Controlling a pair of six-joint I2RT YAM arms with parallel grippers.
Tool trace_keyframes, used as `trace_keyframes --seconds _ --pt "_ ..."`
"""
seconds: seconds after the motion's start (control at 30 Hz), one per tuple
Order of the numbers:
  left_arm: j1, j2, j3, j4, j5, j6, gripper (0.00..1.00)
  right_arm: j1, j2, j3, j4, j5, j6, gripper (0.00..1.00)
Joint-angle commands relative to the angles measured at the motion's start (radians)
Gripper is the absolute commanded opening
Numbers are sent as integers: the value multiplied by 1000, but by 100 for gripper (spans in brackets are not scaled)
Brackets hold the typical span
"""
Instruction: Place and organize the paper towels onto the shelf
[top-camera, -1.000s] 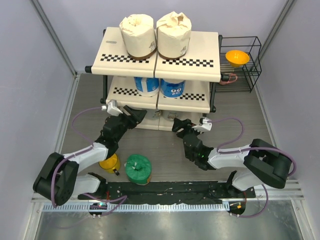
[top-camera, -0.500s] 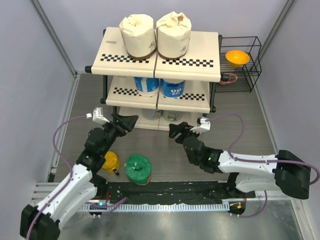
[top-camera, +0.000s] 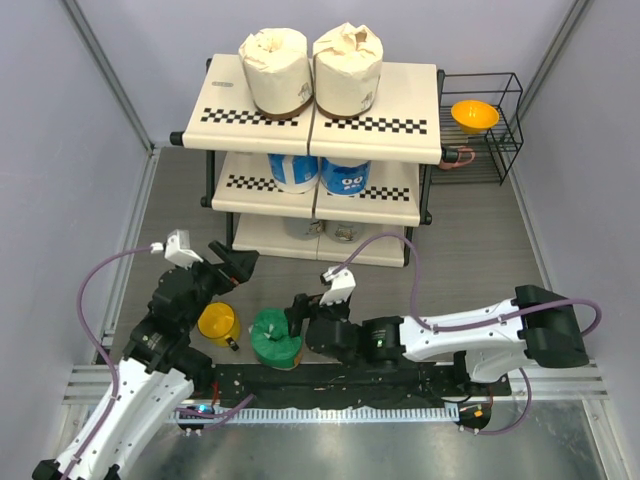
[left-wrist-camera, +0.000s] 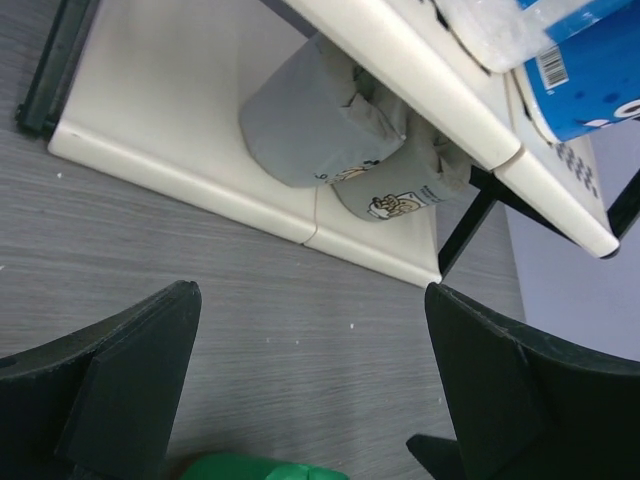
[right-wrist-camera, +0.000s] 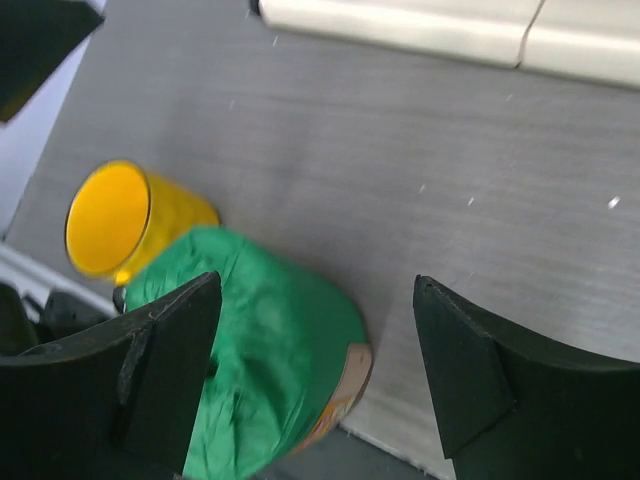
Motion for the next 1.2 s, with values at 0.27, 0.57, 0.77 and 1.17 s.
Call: trace_keyframes --seconds 0.27,0.57,0.77,1.17 --pt "-4 39 29 -40 0 13 100 61 101 115 -42 -123 -4 84" --pt "-4 18 23 -39 -7 19 100 61 150 96 -63 -125 82 77" --pt "-4 13 4 -33 -3 11 100 48 190 104 -70 -172 108 69" --pt "-5 -24 59 -106 -98 45 100 49 -58 73 -119 -8 75 38"
